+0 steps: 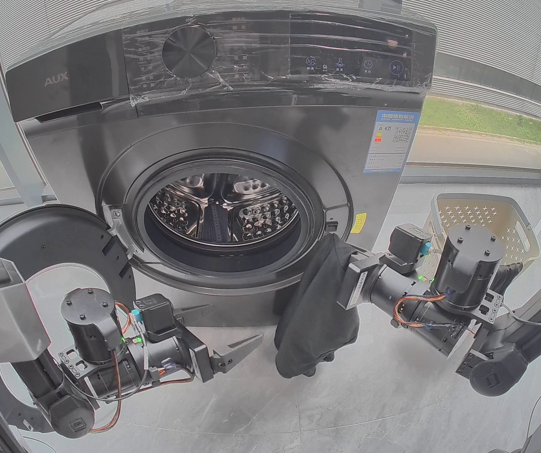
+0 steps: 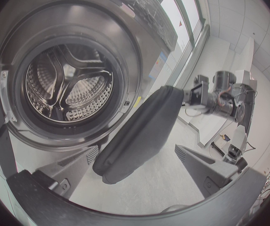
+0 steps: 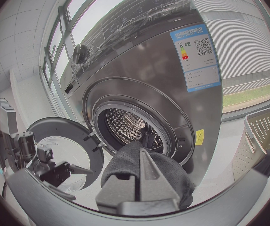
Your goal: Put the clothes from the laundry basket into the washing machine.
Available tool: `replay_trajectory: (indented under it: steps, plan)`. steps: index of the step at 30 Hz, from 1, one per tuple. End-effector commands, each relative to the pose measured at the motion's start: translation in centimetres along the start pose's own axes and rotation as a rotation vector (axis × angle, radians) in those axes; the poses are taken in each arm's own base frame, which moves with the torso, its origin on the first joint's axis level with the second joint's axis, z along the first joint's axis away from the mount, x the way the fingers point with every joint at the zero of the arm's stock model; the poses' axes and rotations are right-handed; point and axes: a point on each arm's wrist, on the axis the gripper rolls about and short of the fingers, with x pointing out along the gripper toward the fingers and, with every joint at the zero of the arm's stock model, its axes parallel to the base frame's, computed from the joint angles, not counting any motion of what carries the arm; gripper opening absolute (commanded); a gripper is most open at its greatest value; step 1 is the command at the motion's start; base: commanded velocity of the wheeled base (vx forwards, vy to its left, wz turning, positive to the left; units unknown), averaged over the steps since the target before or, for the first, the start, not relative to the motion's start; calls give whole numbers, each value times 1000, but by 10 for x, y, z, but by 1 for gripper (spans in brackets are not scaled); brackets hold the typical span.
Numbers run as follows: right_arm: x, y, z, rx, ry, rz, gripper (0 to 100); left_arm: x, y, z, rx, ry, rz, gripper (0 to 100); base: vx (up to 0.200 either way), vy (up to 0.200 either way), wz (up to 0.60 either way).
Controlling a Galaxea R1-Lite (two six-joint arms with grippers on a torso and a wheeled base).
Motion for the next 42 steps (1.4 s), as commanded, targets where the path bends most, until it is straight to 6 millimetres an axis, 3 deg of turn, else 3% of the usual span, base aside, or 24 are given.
replay_trajectory:
  steps: [1,10,23,29,42]
  plan:
    - [4,2,5,4,-24,1,0,1,3,-14,-11,59,6,100,0,0,0]
    - [13,10,13,15,-57,18,0,4,3,-20,-15,86,2,100,0,0,0]
    - [29,27,37,85,-117,-2,0,16,11,-47,-40,183,17,100,0,0,0]
    - [28,38,35,101,-116,30,0,31,15,-57,-44,202,13,100,0,0,0]
    - [29,39,35,114,-122,32,0,69,29,-71,-40,176,8,100,0,0,0]
